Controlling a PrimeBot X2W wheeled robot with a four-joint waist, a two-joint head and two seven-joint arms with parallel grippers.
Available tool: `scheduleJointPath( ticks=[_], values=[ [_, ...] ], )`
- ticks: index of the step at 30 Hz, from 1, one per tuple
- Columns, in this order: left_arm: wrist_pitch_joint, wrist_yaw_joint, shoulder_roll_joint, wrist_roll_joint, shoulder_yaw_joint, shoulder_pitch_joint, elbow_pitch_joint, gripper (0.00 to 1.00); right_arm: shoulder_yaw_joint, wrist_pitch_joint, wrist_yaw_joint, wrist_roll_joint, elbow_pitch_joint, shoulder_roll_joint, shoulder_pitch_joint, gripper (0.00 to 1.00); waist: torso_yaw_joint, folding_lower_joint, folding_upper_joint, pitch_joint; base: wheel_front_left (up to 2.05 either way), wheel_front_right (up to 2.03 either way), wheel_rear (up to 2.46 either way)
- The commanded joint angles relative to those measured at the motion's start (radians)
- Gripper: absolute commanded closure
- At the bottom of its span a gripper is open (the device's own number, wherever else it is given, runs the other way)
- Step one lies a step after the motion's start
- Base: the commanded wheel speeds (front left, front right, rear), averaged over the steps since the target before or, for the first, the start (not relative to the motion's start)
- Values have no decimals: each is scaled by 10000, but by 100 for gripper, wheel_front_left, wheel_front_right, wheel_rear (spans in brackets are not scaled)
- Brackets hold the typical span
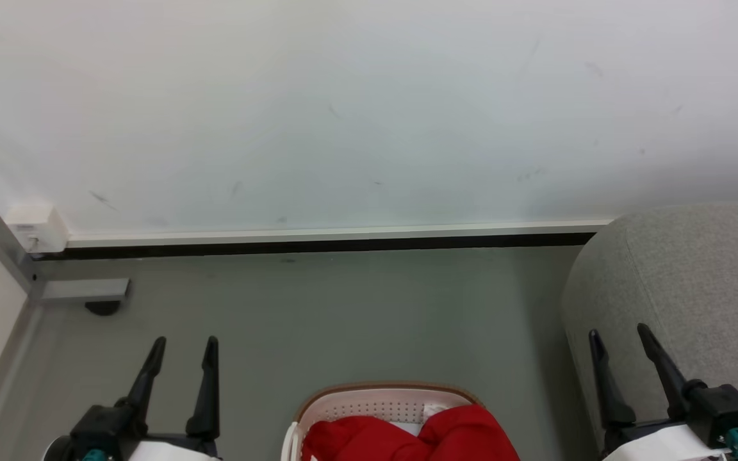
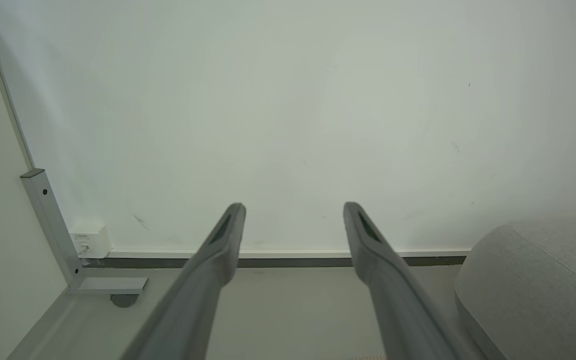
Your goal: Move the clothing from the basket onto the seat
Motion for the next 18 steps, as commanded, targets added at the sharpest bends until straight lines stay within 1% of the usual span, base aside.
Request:
scheduleJointPath(
  ticks=[1,10,18],
  values=[
    [-7,-24,16,-183,48,-93,1,0,-83,-110,-21,239,-14,-15,-101,0,-75,0,0,49,0,0,0],
    [-7,-54,-4,-207,-72,-239,344,0,-107,-259,-21,494,113,-10,-229,0,-623,0,0,331,0,0,0],
    [-5,-142,103,-169,-305,-709,850,0,-229,-447,-21,652,107,-12,-572,0,-1284,0,0,1076,0,0,0]
  ],
)
